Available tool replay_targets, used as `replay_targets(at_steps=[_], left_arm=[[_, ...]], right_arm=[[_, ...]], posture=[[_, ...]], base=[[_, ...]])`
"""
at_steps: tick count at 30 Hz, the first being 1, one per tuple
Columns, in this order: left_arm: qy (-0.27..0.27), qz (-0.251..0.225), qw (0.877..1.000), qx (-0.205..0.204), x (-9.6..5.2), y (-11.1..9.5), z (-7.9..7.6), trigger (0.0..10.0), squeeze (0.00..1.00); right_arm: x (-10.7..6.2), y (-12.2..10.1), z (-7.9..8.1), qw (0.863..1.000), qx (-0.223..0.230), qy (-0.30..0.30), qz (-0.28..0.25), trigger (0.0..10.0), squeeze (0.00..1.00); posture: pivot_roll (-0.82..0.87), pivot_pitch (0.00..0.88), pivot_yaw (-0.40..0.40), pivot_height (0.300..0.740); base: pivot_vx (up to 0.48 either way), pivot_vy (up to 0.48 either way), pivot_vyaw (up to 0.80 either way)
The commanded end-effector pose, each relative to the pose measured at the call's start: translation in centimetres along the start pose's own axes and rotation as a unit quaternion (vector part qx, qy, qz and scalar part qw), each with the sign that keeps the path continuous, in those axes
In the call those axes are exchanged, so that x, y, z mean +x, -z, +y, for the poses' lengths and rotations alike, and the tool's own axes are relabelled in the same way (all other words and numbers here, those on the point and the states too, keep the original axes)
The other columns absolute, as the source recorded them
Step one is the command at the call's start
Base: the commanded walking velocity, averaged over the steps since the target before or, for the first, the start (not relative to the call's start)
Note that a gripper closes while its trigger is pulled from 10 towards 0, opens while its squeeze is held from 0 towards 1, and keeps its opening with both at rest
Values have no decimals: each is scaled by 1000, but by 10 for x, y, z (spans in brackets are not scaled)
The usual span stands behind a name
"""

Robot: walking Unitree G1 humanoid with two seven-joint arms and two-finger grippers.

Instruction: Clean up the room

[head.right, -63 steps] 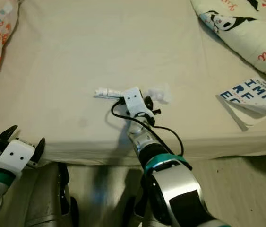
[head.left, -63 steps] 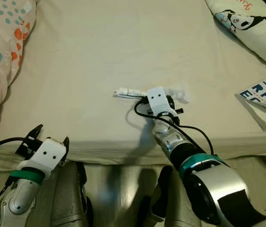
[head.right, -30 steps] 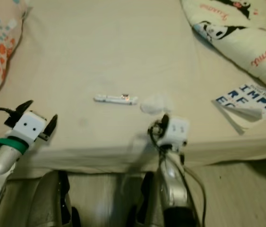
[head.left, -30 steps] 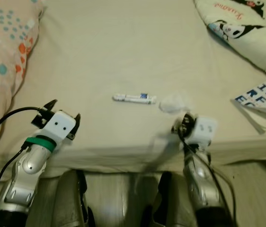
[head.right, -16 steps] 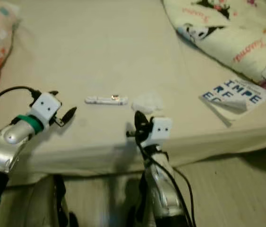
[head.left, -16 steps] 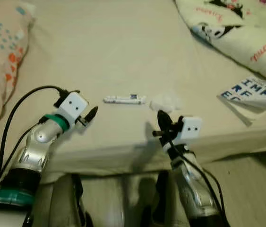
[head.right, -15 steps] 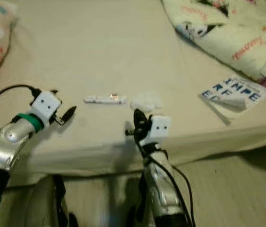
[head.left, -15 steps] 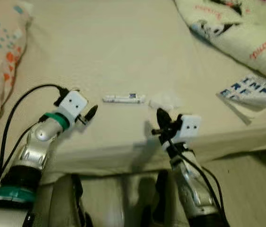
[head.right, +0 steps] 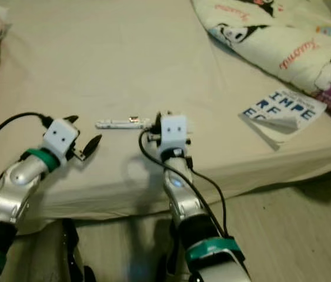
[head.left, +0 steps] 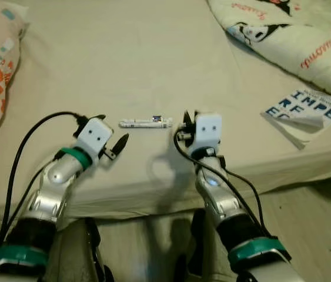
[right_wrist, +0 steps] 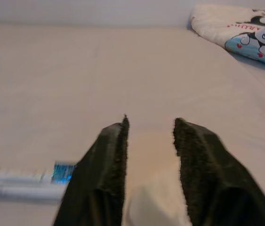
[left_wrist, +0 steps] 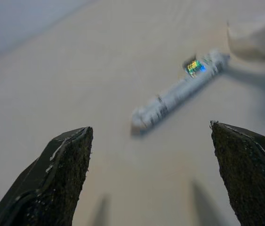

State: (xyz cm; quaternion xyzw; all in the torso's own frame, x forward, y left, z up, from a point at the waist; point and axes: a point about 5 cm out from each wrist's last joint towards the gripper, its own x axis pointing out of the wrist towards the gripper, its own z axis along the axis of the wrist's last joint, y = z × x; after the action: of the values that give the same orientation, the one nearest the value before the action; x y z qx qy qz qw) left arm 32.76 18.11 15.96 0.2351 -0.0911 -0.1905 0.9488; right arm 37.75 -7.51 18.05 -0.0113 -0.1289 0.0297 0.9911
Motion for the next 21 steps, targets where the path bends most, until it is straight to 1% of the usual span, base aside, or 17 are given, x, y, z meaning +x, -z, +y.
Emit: replay_targets(at_steps=[1, 2, 3, 4, 9, 11, 12, 14, 15, 16, 17, 18, 19, 20, 21], left_arm=[[-11, 11, 1000, -5, -12, 5, -1, 10000, 0], [-18, 13, 1000, -8, -19, 5, -3, 10000, 0], [-18, 13, 1000, -8, -19, 5, -3, 10000, 0], [-28, 17, 999, -13, -27, 5, -6, 10000, 0], [-34, 21, 999, -18, -32, 4, -7, 10000, 0], [-46, 29, 998, -20, -41, 5, -10, 10000, 0], [-51, 32, 998, -21, -44, 5, -10, 10000, 0], [-51, 32, 998, -21, -44, 5, -10, 10000, 0], [-54, 34, 998, -21, -46, 5, -11, 10000, 0], [-59, 38, 997, -20, -48, 5, -10, 10000, 0], [-63, 42, 997, -20, -51, 4, -9, 10000, 0], [-63, 42, 997, -20, -51, 4, -9, 10000, 0], [-66, 45, 997, -20, -53, 4, -9, 10000, 0], [-69, 49, 996, -19, -56, 3, -8, 10000, 0], [-70, 50, 996, -19, -56, 2, -8, 10000, 0]], right_arm=[[2, 8, 0, 999, -5, 19, 27, 10000, 1000], [2, 12, 1, 999, -20, 22, 43, 10000, 1000], [2, 12, 1, 999, -20, 22, 43, 10000, 1000], [2, 19, 2, 997, -40, 30, 65, 10000, 1000], [1, 23, 2, 995, -47, 40, 73, 10000, 1000], [1, 29, -1, 987, -111, 68, 93, 10000, 1000], [0, 30, -3, 983, -134, 78, 97, 10000, 1000], [0, 30, -3, 983, -134, 78, 97, 10000, 1000], [0, 31, -3, 981, -147, 84, 99, 10000, 1000], [1, 31, -2, 978, -164, 80, 96, 10000, 0], [1, 31, -1, 977, -176, 78, 93, 10000, 0], [1, 31, -1, 977, -176, 78, 93, 10000, 0], [1, 31, -1, 974, -189, 78, 93, 10000, 0], [1, 32, -1, 968, -216, 84, 99, 10000, 0], [1, 33, -2, 963, -231, 86, 107, 10000, 0]], posture=[[231, 190, -17, 460], [244, 193, -26, 460], [244, 193, -26, 460], [267, 201, -38, 460], [267, 201, -38, 460], [302, 215, -56, 460], [302, 215, -56, 460], [302, 215, -56, 460], [308, 217, -60, 460], [323, 222, -61, 460], [323, 222, -61, 460], [323, 222, -61, 460], [327, 224, -60, 460], [333, 227, -56, 460], [333, 227, -56, 460]], base=[[0, 0, 0], [0, 0, 0], [0, 0, 0], [0, 0, 0], [0, 0, 0], [0, 0, 0], [0, 0, 0], [0, 0, 0], [0, 0, 0], [0, 0, 0], [0, 0, 0], [0, 0, 0], [0, 0, 0], [0, 0, 0], [0, 0, 0]])
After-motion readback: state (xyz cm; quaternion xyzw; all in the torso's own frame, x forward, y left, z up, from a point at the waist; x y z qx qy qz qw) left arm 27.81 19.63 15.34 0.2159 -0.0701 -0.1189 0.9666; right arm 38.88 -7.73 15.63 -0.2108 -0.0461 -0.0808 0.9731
